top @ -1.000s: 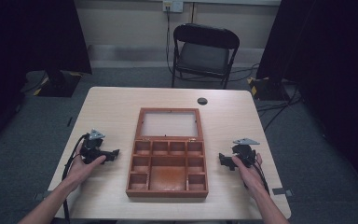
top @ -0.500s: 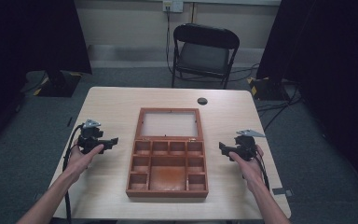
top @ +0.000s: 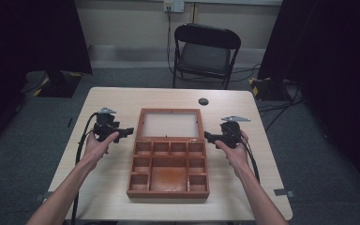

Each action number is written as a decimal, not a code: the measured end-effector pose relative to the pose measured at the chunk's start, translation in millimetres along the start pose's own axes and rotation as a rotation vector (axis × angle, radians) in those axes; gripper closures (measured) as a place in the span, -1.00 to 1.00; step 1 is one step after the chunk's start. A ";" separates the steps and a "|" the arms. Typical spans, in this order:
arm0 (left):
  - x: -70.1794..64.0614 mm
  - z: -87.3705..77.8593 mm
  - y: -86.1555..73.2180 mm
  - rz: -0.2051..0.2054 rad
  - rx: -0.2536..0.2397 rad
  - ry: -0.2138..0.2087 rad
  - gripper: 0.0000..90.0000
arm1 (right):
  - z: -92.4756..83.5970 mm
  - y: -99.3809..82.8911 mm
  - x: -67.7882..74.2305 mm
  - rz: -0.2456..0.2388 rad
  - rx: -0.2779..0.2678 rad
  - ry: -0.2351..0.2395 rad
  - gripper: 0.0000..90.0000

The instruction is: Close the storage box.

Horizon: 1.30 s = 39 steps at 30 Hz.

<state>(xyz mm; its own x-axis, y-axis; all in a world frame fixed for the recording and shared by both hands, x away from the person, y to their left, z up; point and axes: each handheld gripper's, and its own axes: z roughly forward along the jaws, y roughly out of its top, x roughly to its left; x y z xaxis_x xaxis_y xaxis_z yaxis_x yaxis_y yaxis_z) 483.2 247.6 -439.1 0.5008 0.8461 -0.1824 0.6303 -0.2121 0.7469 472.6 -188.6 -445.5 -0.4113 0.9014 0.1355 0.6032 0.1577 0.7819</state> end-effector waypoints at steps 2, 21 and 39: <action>-3.7 7.8 0.3 -0.010 0.004 -0.013 -0.53 | 3.4 1.5 2.5 0.000 0.004 0.008 -0.68; -30.1 48.1 1.5 -0.061 0.069 -0.072 -0.50 | 46.8 1.2 20.9 0.101 0.083 0.081 -0.68; -29.7 55.5 -1.3 -0.098 0.064 -0.076 -0.68 | 60.5 -0.3 23.8 0.212 0.116 0.160 -0.71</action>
<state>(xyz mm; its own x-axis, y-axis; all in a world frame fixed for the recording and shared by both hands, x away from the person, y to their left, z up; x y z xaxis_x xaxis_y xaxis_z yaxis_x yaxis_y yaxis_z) 500.4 195.7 -470.1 0.4774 0.8251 -0.3022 0.7134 -0.1631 0.6815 504.0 -142.7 -479.4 -0.3649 0.8454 0.3900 0.7575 0.0260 0.6523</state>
